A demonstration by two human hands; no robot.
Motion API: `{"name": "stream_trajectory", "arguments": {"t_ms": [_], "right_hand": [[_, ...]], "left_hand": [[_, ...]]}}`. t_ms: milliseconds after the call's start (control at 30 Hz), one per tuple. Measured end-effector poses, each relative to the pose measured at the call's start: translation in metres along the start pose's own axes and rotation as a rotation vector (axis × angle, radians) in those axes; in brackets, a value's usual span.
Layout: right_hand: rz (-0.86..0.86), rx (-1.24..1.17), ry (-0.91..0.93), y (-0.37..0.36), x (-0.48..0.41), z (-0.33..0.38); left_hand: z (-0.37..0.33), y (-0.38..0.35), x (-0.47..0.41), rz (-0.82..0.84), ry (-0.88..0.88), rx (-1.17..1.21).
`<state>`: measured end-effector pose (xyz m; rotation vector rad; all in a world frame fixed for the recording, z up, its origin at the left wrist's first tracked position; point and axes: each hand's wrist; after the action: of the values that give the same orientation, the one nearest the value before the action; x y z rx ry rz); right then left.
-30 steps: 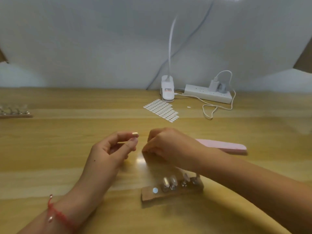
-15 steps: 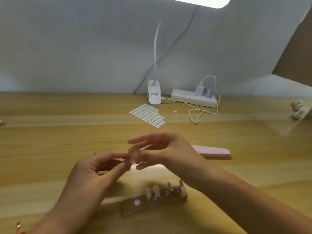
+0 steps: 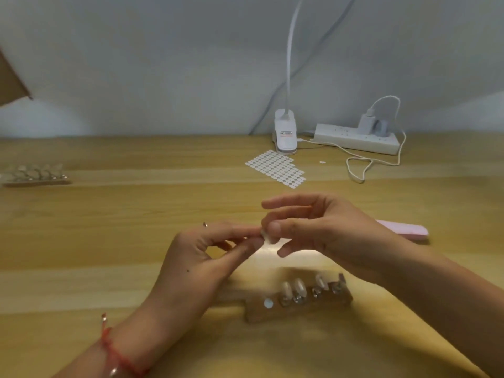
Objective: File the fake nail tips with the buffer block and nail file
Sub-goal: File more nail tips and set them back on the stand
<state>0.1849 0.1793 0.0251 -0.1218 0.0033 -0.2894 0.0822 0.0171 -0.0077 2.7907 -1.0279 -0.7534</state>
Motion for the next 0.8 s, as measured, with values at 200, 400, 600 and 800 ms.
{"name": "stream_trajectory", "arguments": {"t_ms": [200, 400, 600, 800], "right_hand": [[0.009, 0.028, 0.016, 0.003, 0.000, 0.001], [0.003, 0.090, 0.042, 0.002, 0.001, -0.002], [0.064, 0.264, 0.165, 0.004, 0.001, 0.005], [0.122, 0.303, 0.227, 0.006, 0.000, 0.009]], "left_hand": [[-0.001, 0.003, -0.001, 0.018, -0.077, -0.109], [0.003, 0.005, 0.000, 0.007, -0.193, -0.222], [0.002, 0.010, -0.004, 0.103, -0.273, -0.306], [-0.001, 0.013, -0.006, 0.164, -0.336, -0.286]]}}
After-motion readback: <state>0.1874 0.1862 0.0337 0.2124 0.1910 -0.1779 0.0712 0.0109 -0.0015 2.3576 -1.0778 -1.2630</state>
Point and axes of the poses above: each hand's wrist, its own x-axis away from the middle knuckle, its own y-axis out of the back of the hand, z = x × y, and after that the axes turned 6 degrees about -z, right-handed
